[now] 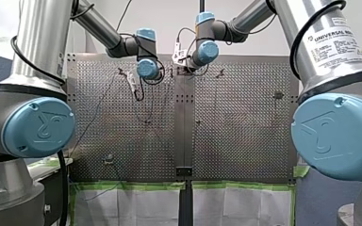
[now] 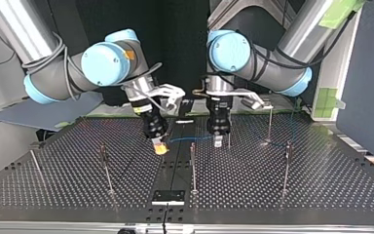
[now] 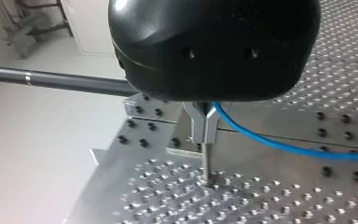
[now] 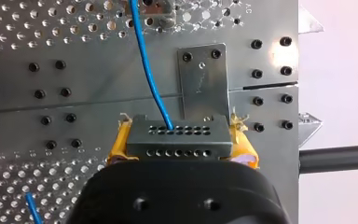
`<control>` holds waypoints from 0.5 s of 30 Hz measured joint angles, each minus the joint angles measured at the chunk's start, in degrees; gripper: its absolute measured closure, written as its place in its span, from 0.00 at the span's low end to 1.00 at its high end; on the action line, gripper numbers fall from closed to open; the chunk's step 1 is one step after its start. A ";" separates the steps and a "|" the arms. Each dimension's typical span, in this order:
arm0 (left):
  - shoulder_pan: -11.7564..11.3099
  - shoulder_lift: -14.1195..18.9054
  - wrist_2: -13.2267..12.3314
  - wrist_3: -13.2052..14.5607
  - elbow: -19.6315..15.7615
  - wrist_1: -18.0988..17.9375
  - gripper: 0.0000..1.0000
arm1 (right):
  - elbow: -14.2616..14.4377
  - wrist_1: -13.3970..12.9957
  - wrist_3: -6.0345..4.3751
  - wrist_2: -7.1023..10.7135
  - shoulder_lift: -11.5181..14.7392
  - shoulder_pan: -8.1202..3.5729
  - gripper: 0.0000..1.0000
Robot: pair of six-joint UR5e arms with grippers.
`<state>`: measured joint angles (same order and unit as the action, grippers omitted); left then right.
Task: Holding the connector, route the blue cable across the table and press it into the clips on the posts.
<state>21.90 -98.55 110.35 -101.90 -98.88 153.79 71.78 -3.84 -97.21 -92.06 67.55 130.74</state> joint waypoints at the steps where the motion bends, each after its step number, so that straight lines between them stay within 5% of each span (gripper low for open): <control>1: -0.13 0.03 -0.32 -0.06 0.00 -0.18 1.00 | 0.00 -0.02 0.00 0.04 0.00 -0.07 1.00; 15: -1.47 -3.09 -3.00 0.04 1.89 -0.07 1.00 | -0.24 -0.45 -0.27 3.64 -0.12 -1.92 1.00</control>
<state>20.42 -101.65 107.35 -101.87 -96.98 153.72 71.55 -4.29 -97.48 -88.42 67.44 128.82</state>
